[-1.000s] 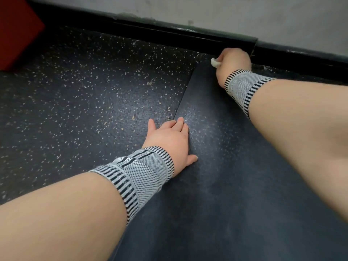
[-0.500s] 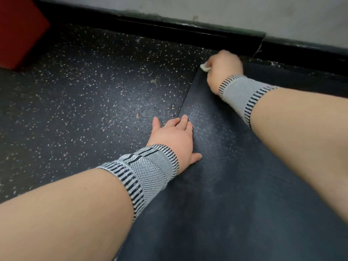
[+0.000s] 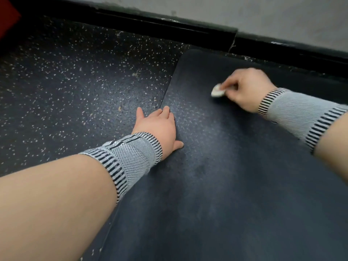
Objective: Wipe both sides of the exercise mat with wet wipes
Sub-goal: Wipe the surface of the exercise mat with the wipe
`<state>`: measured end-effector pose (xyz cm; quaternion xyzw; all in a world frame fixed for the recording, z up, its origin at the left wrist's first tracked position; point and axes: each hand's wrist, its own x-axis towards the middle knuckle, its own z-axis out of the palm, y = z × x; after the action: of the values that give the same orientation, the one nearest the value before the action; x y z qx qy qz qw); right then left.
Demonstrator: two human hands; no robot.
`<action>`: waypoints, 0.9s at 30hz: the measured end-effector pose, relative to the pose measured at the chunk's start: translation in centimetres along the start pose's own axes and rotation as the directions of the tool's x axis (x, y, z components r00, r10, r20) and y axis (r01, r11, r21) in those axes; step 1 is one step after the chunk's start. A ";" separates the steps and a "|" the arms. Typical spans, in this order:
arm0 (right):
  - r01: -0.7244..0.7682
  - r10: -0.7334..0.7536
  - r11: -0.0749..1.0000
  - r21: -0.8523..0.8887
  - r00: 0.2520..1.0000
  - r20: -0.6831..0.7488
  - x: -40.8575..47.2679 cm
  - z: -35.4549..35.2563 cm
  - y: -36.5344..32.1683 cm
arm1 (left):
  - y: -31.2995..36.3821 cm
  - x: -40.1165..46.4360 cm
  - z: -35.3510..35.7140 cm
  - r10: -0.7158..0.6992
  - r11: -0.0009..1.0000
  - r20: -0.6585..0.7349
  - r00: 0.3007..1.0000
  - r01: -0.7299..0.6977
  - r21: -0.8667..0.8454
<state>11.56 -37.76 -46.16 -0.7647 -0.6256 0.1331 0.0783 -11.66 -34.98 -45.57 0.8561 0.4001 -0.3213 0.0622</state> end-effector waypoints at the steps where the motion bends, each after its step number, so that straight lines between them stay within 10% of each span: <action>1: -0.140 0.140 0.990 0.016 0.985 -0.099 0.0 0.6 0.3 | 0.1 0.0 -0.1 -0.003 1.000 -0.002 1.000 0.003 0.007; 5: -0.244 0.247 0.969 0.041 0.957 -0.152 -4.6 4.1 -2.8 | 0.0 0.1 0.0 -0.004 1.000 -0.031 1.000 0.004 0.015; 11: 0.142 -0.178 0.970 0.195 0.968 0.177 -12.5 3.9 -8.3 | -1.3 -0.7 1.3 0.025 0.998 -0.135 0.991 -0.032 -0.046; 16: -0.272 0.326 0.915 0.298 0.934 -0.148 -1.3 2.5 -7.9 | -3.2 -3.5 2.7 0.017 0.997 -0.208 0.978 -0.031 -0.064; 19: -0.401 0.421 0.890 0.215 0.906 -0.052 3.4 3.1 -8.6 | -4.6 -5.4 3.4 0.033 0.999 -0.172 0.985 -0.031 0.016; 24: -0.031 0.035 0.998 0.048 0.997 -0.068 -1.1 5.9 -14.6 | -5.3 -6.7 4.2 0.040 0.999 -0.187 0.981 -0.046 -0.023; 27: 0.342 -0.345 0.938 0.049 0.921 0.178 -6.4 5.9 -14.0 | -4.7 -7.0 5.0 0.057 0.998 -0.184 0.981 -0.063 -0.024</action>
<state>-4.51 -41.45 -47.06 -0.6269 -0.7534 0.1925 0.0488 -20.87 -38.12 -44.61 0.8926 0.3830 -0.2329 0.0475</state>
